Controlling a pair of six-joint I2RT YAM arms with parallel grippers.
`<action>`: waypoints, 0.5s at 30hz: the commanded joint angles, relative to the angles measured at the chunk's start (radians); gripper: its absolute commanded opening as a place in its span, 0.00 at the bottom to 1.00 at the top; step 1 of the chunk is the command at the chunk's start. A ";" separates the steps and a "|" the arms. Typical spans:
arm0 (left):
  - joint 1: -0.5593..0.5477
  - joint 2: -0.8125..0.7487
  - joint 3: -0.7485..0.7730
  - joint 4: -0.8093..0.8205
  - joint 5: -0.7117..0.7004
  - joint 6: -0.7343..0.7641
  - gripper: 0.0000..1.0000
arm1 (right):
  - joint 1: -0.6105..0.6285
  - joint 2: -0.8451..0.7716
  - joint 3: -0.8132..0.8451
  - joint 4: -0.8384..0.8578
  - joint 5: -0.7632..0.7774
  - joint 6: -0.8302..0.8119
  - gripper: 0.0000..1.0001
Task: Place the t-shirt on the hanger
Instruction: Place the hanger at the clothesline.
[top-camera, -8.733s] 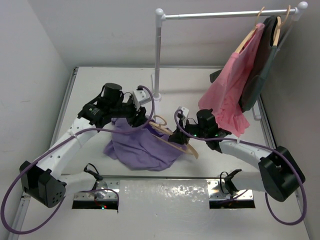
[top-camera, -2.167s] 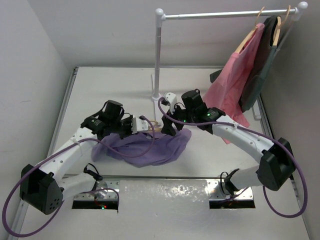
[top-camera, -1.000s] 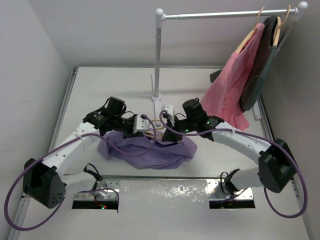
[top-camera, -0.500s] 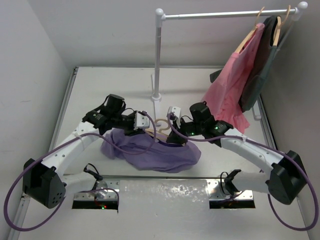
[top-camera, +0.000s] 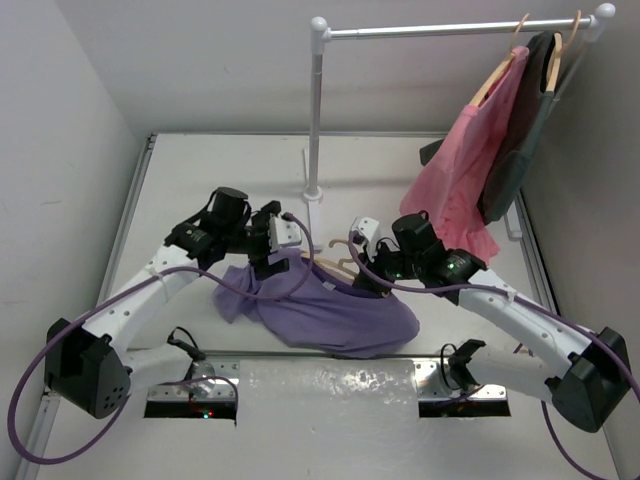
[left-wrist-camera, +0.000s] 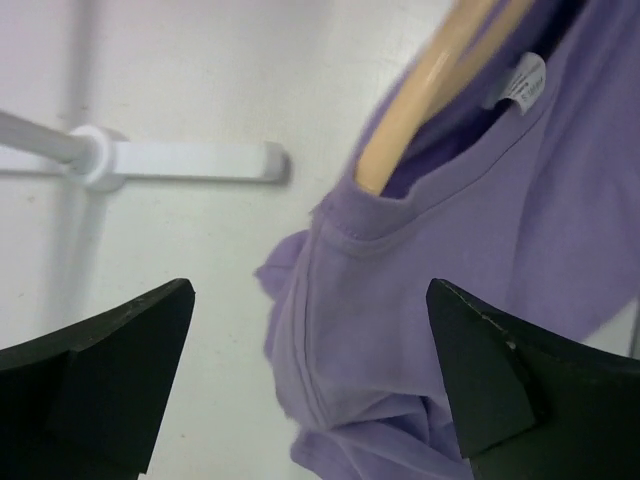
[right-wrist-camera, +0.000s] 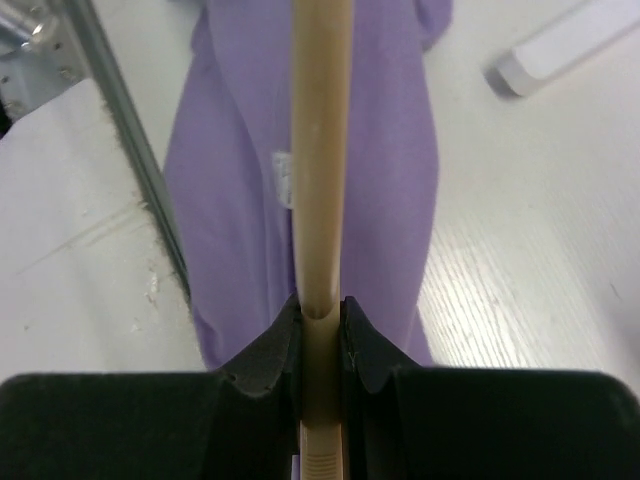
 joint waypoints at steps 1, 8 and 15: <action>0.000 -0.052 0.018 0.245 -0.056 -0.258 1.00 | 0.000 -0.020 0.090 -0.032 0.131 0.070 0.00; 0.000 -0.077 0.114 0.356 -0.122 -0.554 1.00 | 0.000 -0.005 0.276 -0.214 0.300 0.153 0.00; 0.000 -0.141 0.055 0.470 -0.304 -0.619 1.00 | -0.002 0.008 0.526 -0.461 0.523 0.216 0.00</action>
